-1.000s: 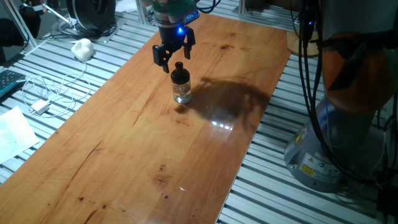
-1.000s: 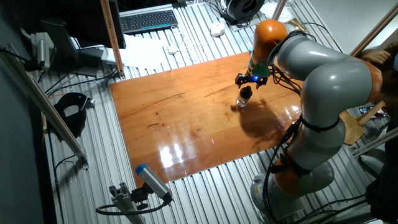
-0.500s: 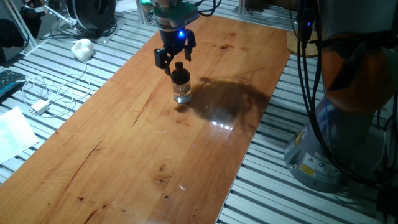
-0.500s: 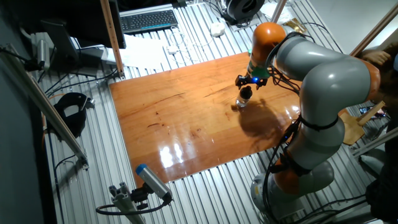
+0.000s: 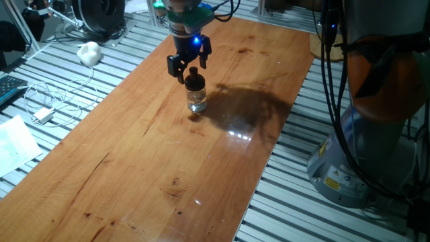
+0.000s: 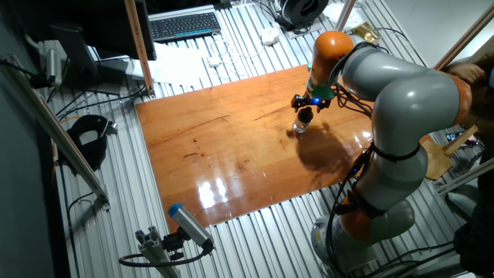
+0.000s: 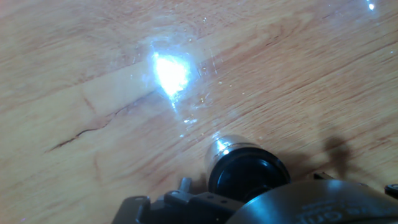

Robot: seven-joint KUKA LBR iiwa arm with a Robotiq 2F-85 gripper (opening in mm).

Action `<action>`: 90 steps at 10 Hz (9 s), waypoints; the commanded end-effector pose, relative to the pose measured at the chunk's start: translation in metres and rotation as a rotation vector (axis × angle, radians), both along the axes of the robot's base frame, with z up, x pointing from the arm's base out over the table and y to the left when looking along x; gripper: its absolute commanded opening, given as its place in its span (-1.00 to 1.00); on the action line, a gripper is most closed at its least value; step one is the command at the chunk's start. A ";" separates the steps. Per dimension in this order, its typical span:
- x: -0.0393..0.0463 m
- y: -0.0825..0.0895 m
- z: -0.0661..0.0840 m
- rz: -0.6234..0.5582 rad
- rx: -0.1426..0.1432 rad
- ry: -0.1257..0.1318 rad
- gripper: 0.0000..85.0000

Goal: Unscrew the lid from the jar

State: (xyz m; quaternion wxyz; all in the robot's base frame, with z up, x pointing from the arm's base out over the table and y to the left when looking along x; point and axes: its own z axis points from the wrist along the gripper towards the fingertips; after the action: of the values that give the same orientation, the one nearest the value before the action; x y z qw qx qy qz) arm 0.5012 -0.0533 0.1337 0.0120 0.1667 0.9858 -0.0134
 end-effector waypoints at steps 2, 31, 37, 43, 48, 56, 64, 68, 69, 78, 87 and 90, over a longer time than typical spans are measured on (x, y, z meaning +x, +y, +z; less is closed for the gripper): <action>0.0005 -0.001 -0.004 -0.003 0.005 -0.003 1.00; -0.0034 0.003 -0.018 -0.171 -0.003 0.010 0.60; -0.0033 0.003 -0.018 -0.130 -0.001 0.018 0.20; -0.0033 0.003 -0.018 0.053 -0.007 0.033 -0.60; -0.0033 0.003 -0.018 0.236 -0.004 0.052 -0.60; -0.0033 0.003 -0.018 0.405 -0.044 0.066 -0.60; -0.0032 0.003 -0.018 0.325 -0.069 0.064 0.60; -0.0032 0.003 -0.018 0.311 -0.065 0.063 0.60; -0.0032 0.002 -0.018 0.311 -0.065 0.061 0.60; -0.0015 -0.004 -0.012 0.003 -0.031 0.056 1.00; 0.0034 -0.004 0.005 -0.615 -0.035 0.009 1.00; 0.0038 -0.003 0.006 -0.878 -0.020 -0.005 1.00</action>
State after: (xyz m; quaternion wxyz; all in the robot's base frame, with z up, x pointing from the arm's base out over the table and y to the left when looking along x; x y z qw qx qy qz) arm 0.5050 -0.0560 0.1398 0.0163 0.2998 0.9536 -0.0216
